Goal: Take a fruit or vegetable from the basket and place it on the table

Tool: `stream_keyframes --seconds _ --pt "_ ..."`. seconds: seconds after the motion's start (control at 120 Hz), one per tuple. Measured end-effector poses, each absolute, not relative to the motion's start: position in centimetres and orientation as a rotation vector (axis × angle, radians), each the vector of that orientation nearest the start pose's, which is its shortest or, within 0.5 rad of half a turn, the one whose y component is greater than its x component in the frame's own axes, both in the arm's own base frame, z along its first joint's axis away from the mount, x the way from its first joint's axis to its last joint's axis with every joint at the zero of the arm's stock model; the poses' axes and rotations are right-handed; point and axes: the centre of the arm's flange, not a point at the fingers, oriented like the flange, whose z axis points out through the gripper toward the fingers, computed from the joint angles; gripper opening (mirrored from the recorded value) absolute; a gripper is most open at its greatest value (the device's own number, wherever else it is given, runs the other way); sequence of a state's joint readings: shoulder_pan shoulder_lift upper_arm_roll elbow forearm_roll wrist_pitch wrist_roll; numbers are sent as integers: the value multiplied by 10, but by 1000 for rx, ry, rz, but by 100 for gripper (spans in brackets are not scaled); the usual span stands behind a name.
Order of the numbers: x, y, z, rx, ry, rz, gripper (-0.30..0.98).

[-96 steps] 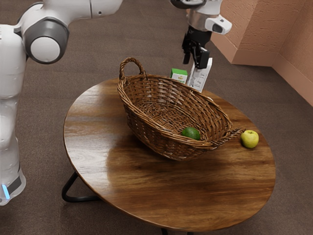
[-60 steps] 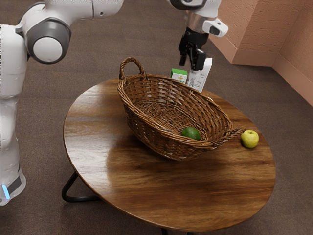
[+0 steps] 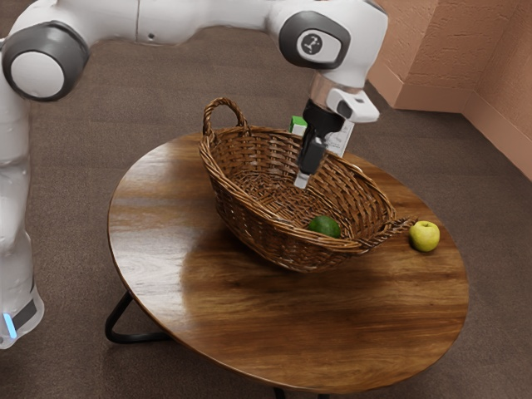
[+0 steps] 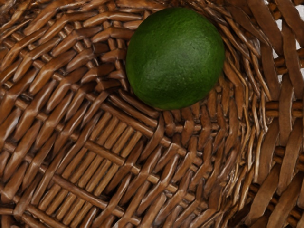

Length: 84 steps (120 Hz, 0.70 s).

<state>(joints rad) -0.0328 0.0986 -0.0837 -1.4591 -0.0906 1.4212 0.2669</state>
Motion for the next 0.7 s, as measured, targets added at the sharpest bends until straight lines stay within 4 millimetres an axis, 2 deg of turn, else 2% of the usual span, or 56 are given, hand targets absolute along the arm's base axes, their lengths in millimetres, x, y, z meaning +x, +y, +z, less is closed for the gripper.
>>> stream_keyframes --seconds 0.067,0.2,0.267,0.342,0.5,0.7 --pt "562 -75 606 -3173 660 131 68" --pt "577 -78 602 -3155 717 -43 68" --pt "580 -83 585 -3169 742 -66 68" --pt "582 -88 574 -3177 769 -105 68" --pt "582 -97 568 -3179 822 -174 68" --pt "586 -104 550 -3170 872 -193 68"
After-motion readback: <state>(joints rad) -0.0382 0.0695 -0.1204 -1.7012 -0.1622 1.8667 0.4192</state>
